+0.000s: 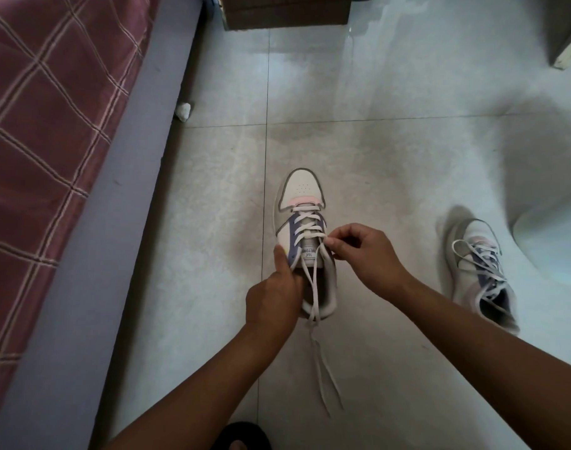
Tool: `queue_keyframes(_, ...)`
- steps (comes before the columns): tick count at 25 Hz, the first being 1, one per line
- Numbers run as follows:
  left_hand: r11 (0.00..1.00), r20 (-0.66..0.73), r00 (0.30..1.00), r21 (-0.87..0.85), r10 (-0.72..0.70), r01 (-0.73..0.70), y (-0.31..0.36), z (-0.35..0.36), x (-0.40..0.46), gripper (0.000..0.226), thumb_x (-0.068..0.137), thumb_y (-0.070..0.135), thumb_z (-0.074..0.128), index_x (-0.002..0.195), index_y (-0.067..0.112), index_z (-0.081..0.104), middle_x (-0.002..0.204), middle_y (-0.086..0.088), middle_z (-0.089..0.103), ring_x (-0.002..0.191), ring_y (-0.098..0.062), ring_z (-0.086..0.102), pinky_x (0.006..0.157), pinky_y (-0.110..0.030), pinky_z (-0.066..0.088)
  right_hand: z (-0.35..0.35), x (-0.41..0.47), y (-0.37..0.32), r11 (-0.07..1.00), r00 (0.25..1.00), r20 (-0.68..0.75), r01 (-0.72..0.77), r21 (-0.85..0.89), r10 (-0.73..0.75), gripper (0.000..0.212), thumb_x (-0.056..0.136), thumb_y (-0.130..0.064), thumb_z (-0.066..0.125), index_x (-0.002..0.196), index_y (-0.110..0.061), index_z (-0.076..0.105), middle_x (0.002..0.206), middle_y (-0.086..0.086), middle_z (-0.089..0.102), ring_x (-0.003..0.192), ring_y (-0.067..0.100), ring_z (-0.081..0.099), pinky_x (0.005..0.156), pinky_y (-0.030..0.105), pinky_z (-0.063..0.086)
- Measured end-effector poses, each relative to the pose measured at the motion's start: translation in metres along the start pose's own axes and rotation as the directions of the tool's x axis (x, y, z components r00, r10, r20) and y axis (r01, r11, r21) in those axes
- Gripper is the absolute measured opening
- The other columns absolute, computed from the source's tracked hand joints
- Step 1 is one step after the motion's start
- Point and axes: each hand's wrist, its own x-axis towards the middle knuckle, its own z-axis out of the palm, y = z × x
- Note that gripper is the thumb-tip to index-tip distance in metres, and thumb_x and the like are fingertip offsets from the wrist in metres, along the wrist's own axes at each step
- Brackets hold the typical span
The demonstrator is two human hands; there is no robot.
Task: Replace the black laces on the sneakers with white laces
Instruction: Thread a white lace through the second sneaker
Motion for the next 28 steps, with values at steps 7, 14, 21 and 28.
queue_keyframes(7, 0.999, 0.021, 1.000, 0.030, 0.013, -0.013, 0.004, -0.003, -0.001, 0.060, 0.102, 0.032, 0.027, 0.150, 0.009, -0.001, 0.092, -0.004, 0.067, 0.078, -0.021, 0.065, 0.065, -0.026, 0.045, 0.008, 0.003, -0.007, 0.755, 0.945, 0.211, -0.327, 0.568, 0.250, 0.017, 0.095, -0.011, 0.050, 0.086, -0.014, 0.064, 0.077, -0.004, 0.066, 0.076, 0.010, 0.056, 0.077, 0.024, 0.045)
queue_keyframes(14, 0.997, 0.039, 0.999, -0.069, -0.036, 0.038, 0.000, -0.006, -0.002, 0.056, 0.101, 0.033, 0.025, 0.149, 0.012, 0.005, 0.093, -0.005, 0.067, 0.079, -0.024, 0.064, 0.065, -0.029, 0.042, 0.006, -0.009, 0.009, 0.936, 0.969, -0.095, -0.192, 0.294, 0.228, 0.011, 0.093, -0.024, 0.057, 0.088, -0.018, 0.065, 0.081, -0.003, 0.065, 0.077, 0.012, 0.060, 0.072, 0.025, 0.052)
queue_keyframes(21, 0.996, 0.041, 0.999, 0.079, 0.031, -0.035, 0.000, -0.003, -0.003, 0.060, 0.101, 0.036, 0.026, 0.149, 0.009, 0.001, 0.095, -0.003, 0.066, 0.080, -0.020, 0.065, 0.063, -0.026, 0.041, 0.013, -0.005, 0.000, 0.990, 0.988, -0.122, -0.084, 0.110, 0.097, 0.009, 0.089, -0.018, 0.063, 0.081, -0.021, 0.067, 0.082, -0.007, 0.067, 0.071, -0.001, 0.062, 0.065, 0.011, 0.048)
queue_keyframes(28, 0.990, 0.039, 0.999, -0.137, -0.027, 0.032, -0.001, -0.009, -0.002, 0.054, 0.101, 0.032, 0.025, 0.149, 0.016, 0.007, 0.091, -0.006, 0.067, 0.078, -0.024, 0.064, 0.067, -0.031, 0.045, 0.012, -0.002, 0.013, 0.716, 0.941, 0.126, -0.322, 0.619, 0.315, 0.008, 0.091, -0.016, 0.056, 0.092, -0.016, 0.065, 0.089, 0.000, 0.066, 0.087, 0.015, 0.058, 0.084, 0.032, 0.044)
